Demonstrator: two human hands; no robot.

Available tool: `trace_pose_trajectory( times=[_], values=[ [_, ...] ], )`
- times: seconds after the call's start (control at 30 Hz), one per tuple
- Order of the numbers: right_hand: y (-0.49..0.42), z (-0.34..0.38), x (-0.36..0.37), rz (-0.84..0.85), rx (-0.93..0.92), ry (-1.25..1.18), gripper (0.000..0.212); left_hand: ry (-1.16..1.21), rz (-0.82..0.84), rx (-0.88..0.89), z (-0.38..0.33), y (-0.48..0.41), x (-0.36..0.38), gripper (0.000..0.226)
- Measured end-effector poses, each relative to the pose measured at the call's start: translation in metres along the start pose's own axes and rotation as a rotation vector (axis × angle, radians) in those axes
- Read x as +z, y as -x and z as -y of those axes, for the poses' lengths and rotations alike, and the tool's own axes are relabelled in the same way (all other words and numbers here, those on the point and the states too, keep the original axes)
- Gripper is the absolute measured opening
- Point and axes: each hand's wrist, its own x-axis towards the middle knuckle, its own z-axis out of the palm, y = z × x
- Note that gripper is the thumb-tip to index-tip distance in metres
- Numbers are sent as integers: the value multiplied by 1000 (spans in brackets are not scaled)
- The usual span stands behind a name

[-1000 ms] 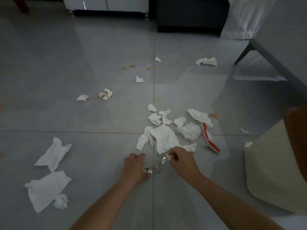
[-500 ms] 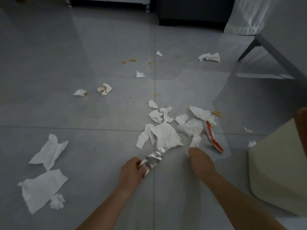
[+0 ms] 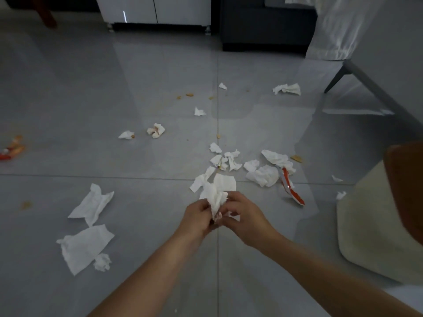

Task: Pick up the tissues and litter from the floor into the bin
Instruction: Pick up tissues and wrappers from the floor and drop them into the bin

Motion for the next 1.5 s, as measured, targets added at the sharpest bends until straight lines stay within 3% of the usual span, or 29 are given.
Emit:
trace_pose_trajectory(
  times=[0.2,0.3,0.4,0.47,0.57,0.67,0.77,0.9,1.0,1.2,1.33,1.4,1.5],
  values=[
    [15,17,-22,-150,-139,342,10,311,145,-150,-33,29,14,26],
    [18,22,-38,-185,-150,320,12,397,172,-126,-46,39,25,24],
    [25,27,-56,-262,-49,167,10,447,220,-122,-57,46,33,27],
    [33,34,-76,-331,14,102,17,447,253,-131,-59,48,39,26],
    [58,50,-131,-467,-47,98,23,379,280,-132,-56,42,45,20],
    [105,59,-203,-684,-96,247,17,330,262,-168,-46,30,42,20],
    [159,41,-263,-859,55,500,18,320,237,-223,-36,20,36,22],
    [199,-17,-290,-686,413,660,9,316,215,-269,-28,15,34,23],
    [198,-52,-287,-518,446,681,8,289,183,-270,-24,15,31,24],
    [165,-61,-312,65,800,844,29,225,115,-300,-15,17,11,23],
    [171,-29,-307,-74,845,943,26,221,15,-292,-10,17,-8,19],
    [165,4,-290,-259,658,1008,23,228,-41,-293,-5,15,-14,20],
    [129,45,-241,-495,246,821,36,205,-88,-312,4,12,-16,22]
  ],
)
